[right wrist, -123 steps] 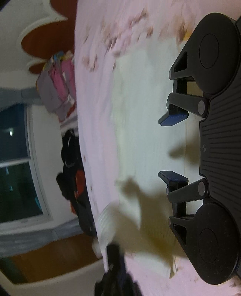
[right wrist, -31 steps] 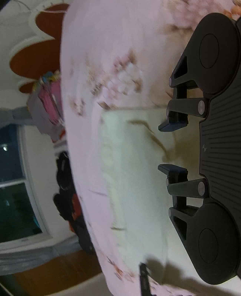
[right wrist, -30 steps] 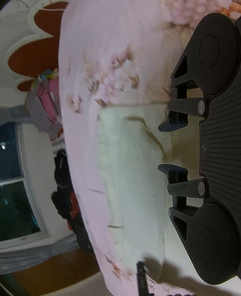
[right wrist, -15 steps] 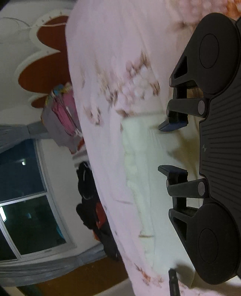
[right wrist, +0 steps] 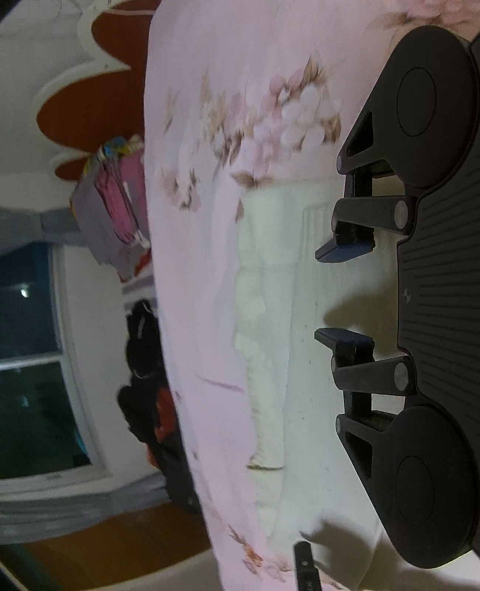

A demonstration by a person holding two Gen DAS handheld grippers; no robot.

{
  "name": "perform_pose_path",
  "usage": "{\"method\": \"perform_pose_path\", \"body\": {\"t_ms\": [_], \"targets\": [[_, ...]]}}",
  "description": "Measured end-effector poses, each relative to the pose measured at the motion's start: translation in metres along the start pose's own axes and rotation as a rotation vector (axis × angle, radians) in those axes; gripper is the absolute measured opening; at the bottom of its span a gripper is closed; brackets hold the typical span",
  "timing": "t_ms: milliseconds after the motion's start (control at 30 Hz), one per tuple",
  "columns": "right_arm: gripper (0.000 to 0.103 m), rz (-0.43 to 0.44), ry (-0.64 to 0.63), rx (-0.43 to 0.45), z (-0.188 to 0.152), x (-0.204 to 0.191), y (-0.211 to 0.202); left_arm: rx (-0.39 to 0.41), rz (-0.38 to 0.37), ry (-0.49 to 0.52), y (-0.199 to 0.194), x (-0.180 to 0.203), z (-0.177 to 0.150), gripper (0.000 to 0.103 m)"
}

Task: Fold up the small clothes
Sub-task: 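Release the folded side with the right gripper and smooth the sweater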

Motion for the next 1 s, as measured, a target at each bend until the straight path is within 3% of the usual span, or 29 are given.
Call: {"method": "perform_pose_path", "body": {"t_ms": [133,233,367,467,567,1000], "targets": [[0.04,-0.021,-0.037,-0.006,0.004,0.003,0.01,-0.007,0.018,-0.011,0.016,-0.004,0.006,0.057],[0.04,-0.098,-0.058,-0.017,0.007,0.013,0.02,-0.014,0.034,-0.009,0.024,-0.007,0.012,0.061],[0.04,-0.105,-0.039,-0.022,0.011,0.018,0.017,-0.022,0.039,-0.024,0.024,-0.007,0.014,0.061],[0.04,-0.082,-0.06,0.025,0.011,0.01,0.006,-0.021,0.051,-0.018,0.023,-0.004,0.014,0.061],[0.04,-0.107,-0.091,-0.022,0.008,0.008,0.02,-0.019,0.065,-0.005,0.025,-0.003,0.012,0.063],[0.04,-0.102,-0.053,-0.012,-0.006,0.024,-0.006,-0.014,0.06,0.015,-0.009,0.005,-0.005,0.061]]}}
Point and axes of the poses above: each gripper's, at about its wrist camera, not at the fingertips, and y roughly the way its jaws point, x to its right, z to its top, the point moved 2 cm from there along y, roughly the way its jaws point, and after that the axes turned 11 degrees about -x, right-handed, at the moved point
